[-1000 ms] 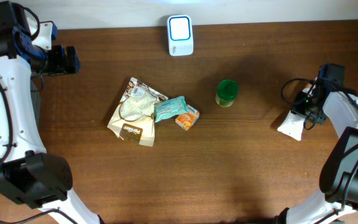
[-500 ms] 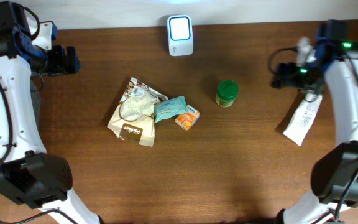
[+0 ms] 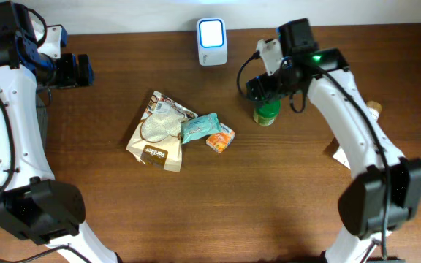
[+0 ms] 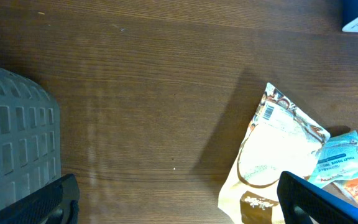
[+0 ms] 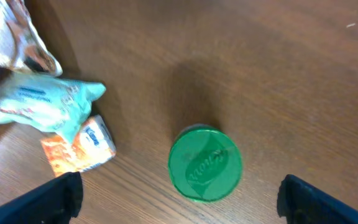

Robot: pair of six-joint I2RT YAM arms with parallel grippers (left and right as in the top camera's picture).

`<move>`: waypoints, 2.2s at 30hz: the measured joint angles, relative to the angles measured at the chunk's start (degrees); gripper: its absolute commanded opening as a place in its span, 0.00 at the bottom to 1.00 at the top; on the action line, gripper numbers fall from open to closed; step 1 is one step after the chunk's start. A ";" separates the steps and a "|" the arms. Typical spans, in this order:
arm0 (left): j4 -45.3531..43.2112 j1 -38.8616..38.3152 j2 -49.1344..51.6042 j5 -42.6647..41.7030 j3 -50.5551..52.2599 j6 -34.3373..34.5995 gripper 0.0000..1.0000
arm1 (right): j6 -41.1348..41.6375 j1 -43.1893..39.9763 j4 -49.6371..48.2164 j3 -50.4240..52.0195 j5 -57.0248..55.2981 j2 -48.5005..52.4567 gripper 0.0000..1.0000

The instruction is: Scan the item barcode

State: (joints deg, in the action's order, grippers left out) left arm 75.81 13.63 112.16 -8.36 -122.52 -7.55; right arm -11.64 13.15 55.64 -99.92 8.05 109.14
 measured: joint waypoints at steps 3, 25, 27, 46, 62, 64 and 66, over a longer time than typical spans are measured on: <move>-0.02 0.02 0.00 0.00 0.00 0.00 0.99 | 0.22 0.07 0.02 0.00 -0.44 3.67 0.85; 0.00 0.02 0.00 0.00 0.00 0.00 0.99 | 8.57 0.02 0.02 0.00 -6.78 11.67 0.79; -0.02 0.02 0.00 0.00 0.00 0.00 0.99 | 8.66 0.02 0.22 0.00 -6.78 12.72 0.71; -0.02 0.02 0.00 0.00 0.00 0.00 0.99 | 41.55 0.02 4.55 -0.63 -6.47 12.68 0.52; -0.02 0.02 0.00 0.00 0.00 0.00 0.99 | 87.86 0.81 4.44 -0.70 -4.85 12.52 0.98; -0.02 0.02 0.00 0.00 0.00 0.00 0.99 | 89.07 1.84 4.92 -0.70 -6.25 12.52 0.98; -0.02 0.02 0.00 0.00 0.00 0.00 0.99 | 88.76 2.54 4.98 -0.70 -6.95 12.52 0.98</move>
State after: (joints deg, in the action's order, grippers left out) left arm 75.79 13.65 112.16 -8.36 -122.52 -7.55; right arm 77.12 15.68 60.62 -100.62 1.10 121.67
